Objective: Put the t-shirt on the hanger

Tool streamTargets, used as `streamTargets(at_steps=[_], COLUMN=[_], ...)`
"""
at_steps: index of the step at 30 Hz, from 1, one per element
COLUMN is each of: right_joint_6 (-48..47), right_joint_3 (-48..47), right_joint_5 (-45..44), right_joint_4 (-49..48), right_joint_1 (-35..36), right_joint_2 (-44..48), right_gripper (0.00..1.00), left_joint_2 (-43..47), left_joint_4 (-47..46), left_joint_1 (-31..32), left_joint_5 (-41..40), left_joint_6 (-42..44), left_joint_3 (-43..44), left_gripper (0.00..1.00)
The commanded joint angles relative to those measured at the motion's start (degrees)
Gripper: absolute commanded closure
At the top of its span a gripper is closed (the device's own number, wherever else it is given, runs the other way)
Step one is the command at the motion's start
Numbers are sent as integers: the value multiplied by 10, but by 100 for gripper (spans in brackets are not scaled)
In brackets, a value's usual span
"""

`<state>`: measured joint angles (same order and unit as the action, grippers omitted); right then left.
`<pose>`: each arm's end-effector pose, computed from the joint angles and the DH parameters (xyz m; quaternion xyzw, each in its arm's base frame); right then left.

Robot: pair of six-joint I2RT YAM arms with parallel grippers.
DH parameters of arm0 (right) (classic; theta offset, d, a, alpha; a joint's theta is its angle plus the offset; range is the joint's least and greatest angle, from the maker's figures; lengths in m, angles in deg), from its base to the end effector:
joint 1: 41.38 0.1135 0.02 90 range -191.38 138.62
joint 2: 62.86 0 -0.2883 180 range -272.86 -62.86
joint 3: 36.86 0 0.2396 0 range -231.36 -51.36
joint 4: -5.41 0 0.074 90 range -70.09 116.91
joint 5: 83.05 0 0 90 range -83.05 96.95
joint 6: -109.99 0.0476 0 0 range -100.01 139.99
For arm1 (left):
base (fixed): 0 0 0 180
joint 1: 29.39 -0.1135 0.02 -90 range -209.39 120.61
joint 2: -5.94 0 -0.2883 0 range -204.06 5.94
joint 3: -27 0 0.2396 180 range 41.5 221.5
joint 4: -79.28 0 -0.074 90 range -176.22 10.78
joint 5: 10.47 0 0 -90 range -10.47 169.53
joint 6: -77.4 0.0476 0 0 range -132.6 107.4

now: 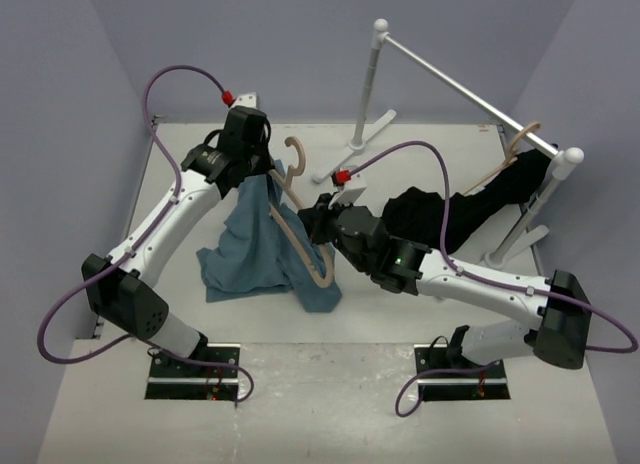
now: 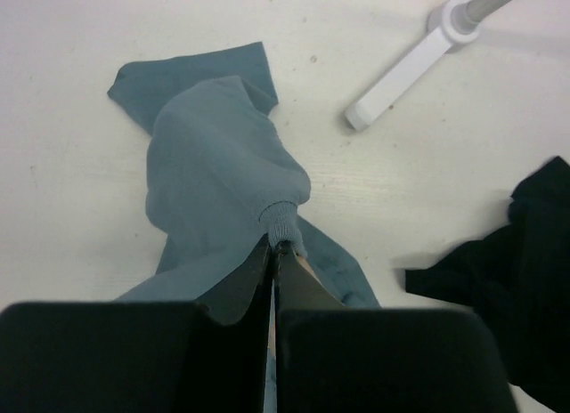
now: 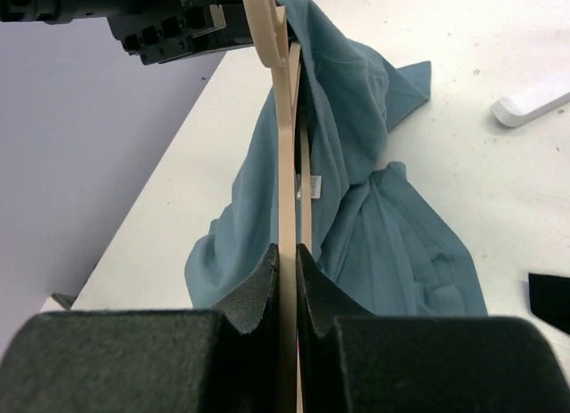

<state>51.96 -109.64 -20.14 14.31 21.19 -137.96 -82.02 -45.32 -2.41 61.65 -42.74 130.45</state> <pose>0.1572 0.2558 0.3598 -0.0549 0.7639 0.3304 0.5516 0.3026 -0.1377 0.3891 -0.0904 0.8928 -0.0763 0.4346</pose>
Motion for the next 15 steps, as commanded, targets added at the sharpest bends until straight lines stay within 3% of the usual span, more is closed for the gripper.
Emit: streamTargets(at_steps=[1, 8, 15], right_joint_6=[-40, -65, -113], right_joint_3=[-19, -55, -71], right_joint_5=[-59, -86, 11], right_joint_4=[-125, -210, -279], right_joint_1=[6, -7, -28], right_joint_2=[-45, -80, -91], right_gripper=[100, 100, 100], left_joint_2=[50, 127, 140], left_joint_4=[-43, -42, -27], left_joint_1=[-3, -4, -5], left_joint_5=[72, 110, 148], left_joint_6=[-19, -21, -12], left_joint_3=[-8, -34, 15], left_gripper=[100, 100, 100])
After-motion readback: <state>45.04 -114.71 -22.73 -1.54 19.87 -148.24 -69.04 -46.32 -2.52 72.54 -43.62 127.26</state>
